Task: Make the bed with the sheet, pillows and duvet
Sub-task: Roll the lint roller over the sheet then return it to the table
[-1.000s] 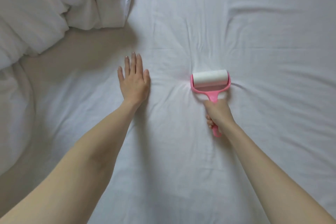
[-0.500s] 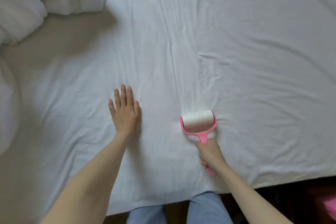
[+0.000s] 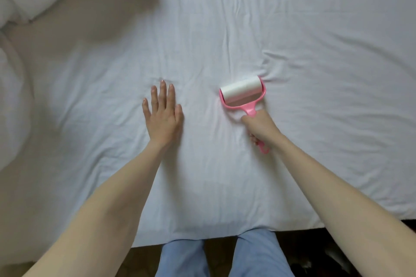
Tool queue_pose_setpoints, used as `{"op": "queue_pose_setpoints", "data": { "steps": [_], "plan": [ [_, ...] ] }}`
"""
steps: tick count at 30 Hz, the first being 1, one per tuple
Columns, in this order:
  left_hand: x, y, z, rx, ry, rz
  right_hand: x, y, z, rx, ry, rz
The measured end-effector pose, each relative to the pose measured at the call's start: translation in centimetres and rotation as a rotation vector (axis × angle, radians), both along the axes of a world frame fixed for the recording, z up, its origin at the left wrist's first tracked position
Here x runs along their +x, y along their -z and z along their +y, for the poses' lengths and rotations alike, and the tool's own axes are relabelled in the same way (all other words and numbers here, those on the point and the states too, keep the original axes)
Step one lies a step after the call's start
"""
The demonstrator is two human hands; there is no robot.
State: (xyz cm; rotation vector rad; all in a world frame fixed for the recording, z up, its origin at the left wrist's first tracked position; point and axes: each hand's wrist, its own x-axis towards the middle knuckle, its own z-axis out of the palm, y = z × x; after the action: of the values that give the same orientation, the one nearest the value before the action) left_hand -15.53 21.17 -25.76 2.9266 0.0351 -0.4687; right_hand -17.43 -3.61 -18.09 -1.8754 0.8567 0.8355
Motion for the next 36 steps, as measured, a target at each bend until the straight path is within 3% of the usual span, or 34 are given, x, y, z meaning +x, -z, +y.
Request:
{"op": "queue_pose_setpoints", "data": {
  "steps": [6, 13, 26, 31, 34, 36],
  "plan": [
    [8.3, 0.2, 0.6, 0.009, -0.007, -0.057, 9.7, -1.1, 0.6, -0.006, -0.214, 0.051],
    [16.5, 0.6, 1.4, 0.006, -0.008, -0.101, 17.8, 0.1, 4.6, 0.031, -0.205, 0.014],
    [18.4, 2.6, 1.4, -0.011, -0.095, -0.165, 30.6, 2.3, 10.1, 0.054, -0.217, -0.103],
    [18.3, 2.9, 1.3, -0.007, -0.095, -0.153, 30.8, 2.4, 9.9, 0.116, -0.215, -0.136],
    [18.3, 2.9, 1.4, -0.007, -0.096, -0.154, 27.4, 2.2, 8.3, 0.199, -0.127, -0.252],
    [18.3, 3.0, 1.4, -0.002, -0.093, -0.152, 24.1, 1.7, 6.9, 0.150, -0.063, -0.347]
  ]
}}
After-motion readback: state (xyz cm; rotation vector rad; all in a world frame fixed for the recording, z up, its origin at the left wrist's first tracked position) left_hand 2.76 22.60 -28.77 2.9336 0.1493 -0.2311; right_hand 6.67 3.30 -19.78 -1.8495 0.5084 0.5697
